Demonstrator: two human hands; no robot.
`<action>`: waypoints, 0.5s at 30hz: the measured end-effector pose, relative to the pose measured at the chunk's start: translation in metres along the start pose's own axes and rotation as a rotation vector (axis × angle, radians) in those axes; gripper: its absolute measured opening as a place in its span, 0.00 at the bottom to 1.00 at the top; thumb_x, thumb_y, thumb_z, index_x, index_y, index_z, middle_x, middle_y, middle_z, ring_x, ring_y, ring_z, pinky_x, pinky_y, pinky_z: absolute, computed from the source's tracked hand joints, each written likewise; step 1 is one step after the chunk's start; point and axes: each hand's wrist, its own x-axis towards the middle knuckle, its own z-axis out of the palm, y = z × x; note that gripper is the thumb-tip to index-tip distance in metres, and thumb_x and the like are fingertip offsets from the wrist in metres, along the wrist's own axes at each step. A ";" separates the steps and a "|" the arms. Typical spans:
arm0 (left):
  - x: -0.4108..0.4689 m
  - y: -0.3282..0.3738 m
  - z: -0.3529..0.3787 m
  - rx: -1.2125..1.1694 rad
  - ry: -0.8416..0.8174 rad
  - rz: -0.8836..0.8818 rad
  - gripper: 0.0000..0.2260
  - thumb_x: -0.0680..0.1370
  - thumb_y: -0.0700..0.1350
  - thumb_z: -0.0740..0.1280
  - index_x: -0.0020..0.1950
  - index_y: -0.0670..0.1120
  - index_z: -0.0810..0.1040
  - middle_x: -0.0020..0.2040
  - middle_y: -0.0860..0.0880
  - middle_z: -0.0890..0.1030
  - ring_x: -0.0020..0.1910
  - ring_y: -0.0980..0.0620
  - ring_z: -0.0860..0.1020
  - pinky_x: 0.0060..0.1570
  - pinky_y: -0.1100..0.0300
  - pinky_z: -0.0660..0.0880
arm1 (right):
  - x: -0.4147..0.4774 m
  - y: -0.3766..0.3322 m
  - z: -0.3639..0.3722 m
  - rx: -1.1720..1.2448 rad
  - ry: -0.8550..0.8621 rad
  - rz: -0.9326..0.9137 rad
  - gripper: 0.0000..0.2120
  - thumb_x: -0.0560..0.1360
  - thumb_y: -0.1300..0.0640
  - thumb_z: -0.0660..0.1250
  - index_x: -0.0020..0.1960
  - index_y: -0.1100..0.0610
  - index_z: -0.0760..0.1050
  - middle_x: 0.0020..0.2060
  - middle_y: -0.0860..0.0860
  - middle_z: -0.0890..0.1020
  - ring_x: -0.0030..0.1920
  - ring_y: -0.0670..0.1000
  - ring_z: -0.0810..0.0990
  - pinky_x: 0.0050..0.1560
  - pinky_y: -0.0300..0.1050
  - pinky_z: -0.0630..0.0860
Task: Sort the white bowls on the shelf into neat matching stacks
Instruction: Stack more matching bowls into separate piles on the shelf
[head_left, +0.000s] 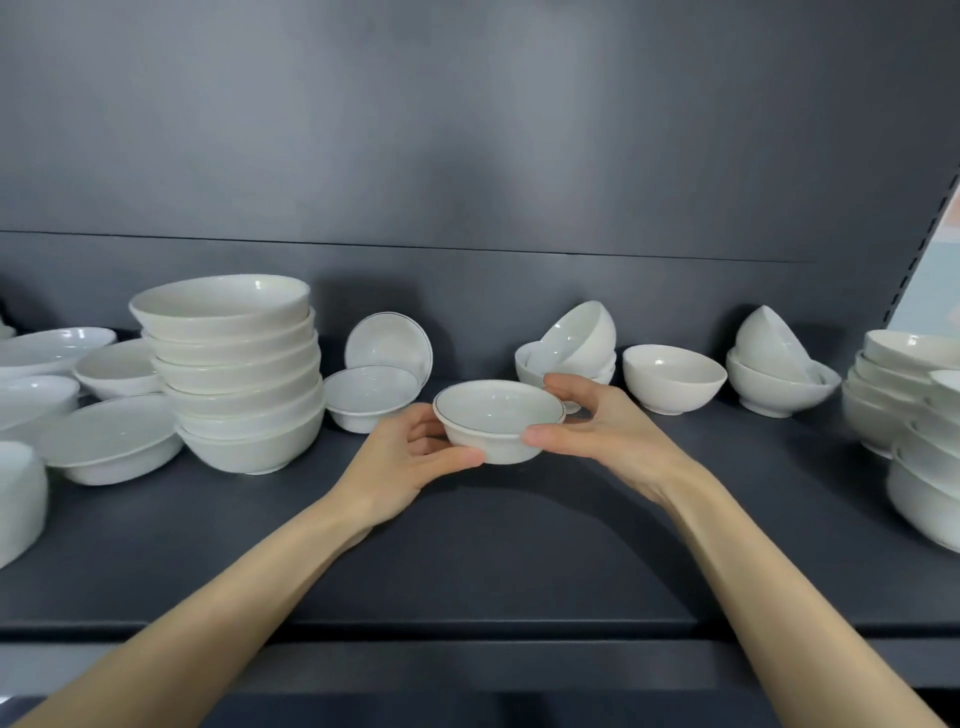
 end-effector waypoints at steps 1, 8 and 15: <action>-0.001 -0.001 -0.003 -0.008 0.012 0.004 0.17 0.70 0.38 0.74 0.57 0.45 0.77 0.52 0.49 0.84 0.50 0.53 0.83 0.51 0.64 0.78 | 0.000 -0.001 0.004 0.000 -0.032 -0.018 0.23 0.66 0.57 0.78 0.59 0.54 0.75 0.53 0.43 0.82 0.53 0.40 0.81 0.56 0.37 0.73; -0.004 -0.002 -0.018 0.009 0.007 0.000 0.18 0.71 0.38 0.74 0.59 0.46 0.77 0.53 0.49 0.84 0.52 0.53 0.82 0.55 0.62 0.77 | 0.010 -0.007 0.016 -0.027 -0.049 -0.058 0.24 0.67 0.60 0.76 0.61 0.64 0.74 0.55 0.52 0.82 0.54 0.46 0.81 0.61 0.42 0.75; 0.000 -0.003 -0.017 0.183 -0.042 -0.003 0.14 0.70 0.41 0.76 0.54 0.46 0.80 0.43 0.55 0.84 0.42 0.61 0.80 0.48 0.68 0.76 | 0.011 0.000 0.009 -0.030 -0.076 -0.040 0.16 0.66 0.64 0.76 0.52 0.54 0.78 0.53 0.51 0.83 0.54 0.48 0.81 0.61 0.44 0.76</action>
